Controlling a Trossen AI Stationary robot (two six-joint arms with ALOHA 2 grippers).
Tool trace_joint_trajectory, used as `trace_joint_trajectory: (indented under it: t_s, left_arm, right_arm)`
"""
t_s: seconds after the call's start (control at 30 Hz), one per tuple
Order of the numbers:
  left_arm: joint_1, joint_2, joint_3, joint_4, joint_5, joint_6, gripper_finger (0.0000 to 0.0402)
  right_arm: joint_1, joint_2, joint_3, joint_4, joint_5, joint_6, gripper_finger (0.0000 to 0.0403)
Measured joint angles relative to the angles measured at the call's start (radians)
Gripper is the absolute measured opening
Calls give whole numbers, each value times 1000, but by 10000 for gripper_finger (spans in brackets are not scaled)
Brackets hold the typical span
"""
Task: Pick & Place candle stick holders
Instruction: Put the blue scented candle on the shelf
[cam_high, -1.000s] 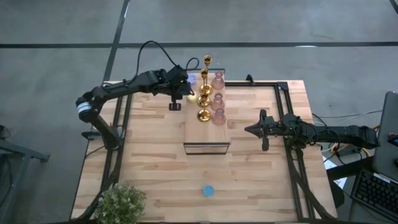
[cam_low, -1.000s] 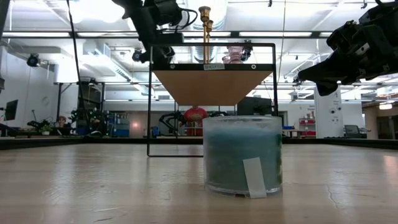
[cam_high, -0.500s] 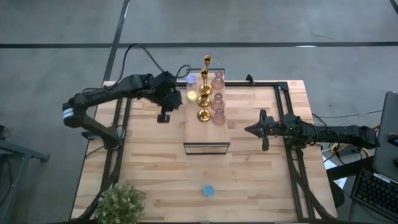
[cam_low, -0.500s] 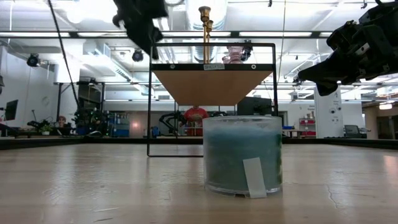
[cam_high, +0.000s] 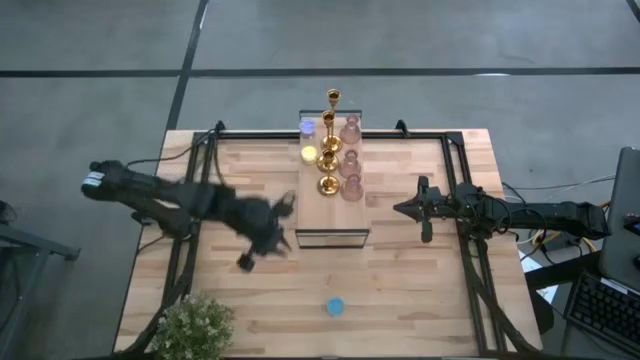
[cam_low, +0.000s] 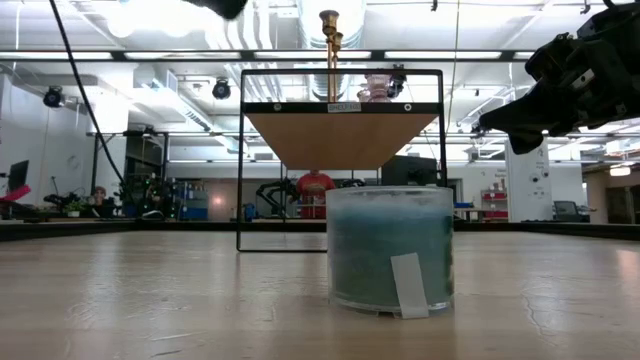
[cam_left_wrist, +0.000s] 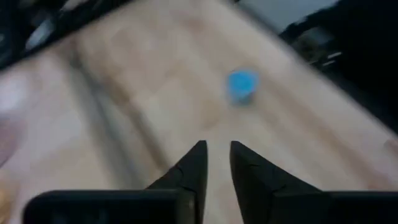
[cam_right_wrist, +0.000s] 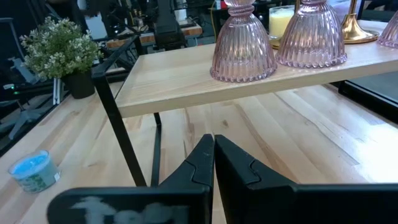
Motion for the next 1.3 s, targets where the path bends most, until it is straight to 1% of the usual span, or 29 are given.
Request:
trace_joint_trajectory:
  t_s: [0.13, 0.2, 0.23, 0.3, 0.37, 0.43, 0.63, 0.77, 0.97, 1.13, 1.2, 1.3]
  left_arm:
    - [-163, 13, -89, 241, -4, -29, 108]
    - [-230, 38, -128, 366, -7, -50, 123]
    - [-258, 54, -141, 403, -12, -52, 128]
    - [-299, 93, -157, 455, -45, -41, 134]
    - [-327, 139, -164, 512, -117, -43, 135]
    - [-334, 196, -164, 516, -156, -44, 132]
    - [-332, 358, -116, 528, -173, -40, 127]
    - [-333, 437, -81, 537, -185, -7, 126]
    - [-333, 559, -5, 540, -260, 66, 123]
    - [-333, 644, 68, 538, -281, 118, 113]
    - [-333, 667, 84, 508, -282, 131, 110]
    - [-333, 684, 97, 505, -295, 151, 108]
  right_arm:
    - [0, 0, 0, 0, 0, 0, 8]
    - [0, 0, 0, 0, 0, 0, 8]
    - [0, 0, 0, 0, 0, 0, 8]
    - [0, 0, 0, 0, 0, 0, 8]
    - [0, 0, 0, 0, 0, 0, 8]
    - [0, 0, 0, 0, 0, 0, 8]
    - [0, 0, 0, 0, 0, 0, 8]
    - [0, 0, 0, 0, 0, 0, 8]
    - [0, 0, 0, 0, 0, 0, 8]
    - [0, 0, 0, 0, 0, 0, 8]
    - [0, -1, 0, 0, 0, 0, 8]
    - [0, 0, 0, 0, 0, 0, 8]
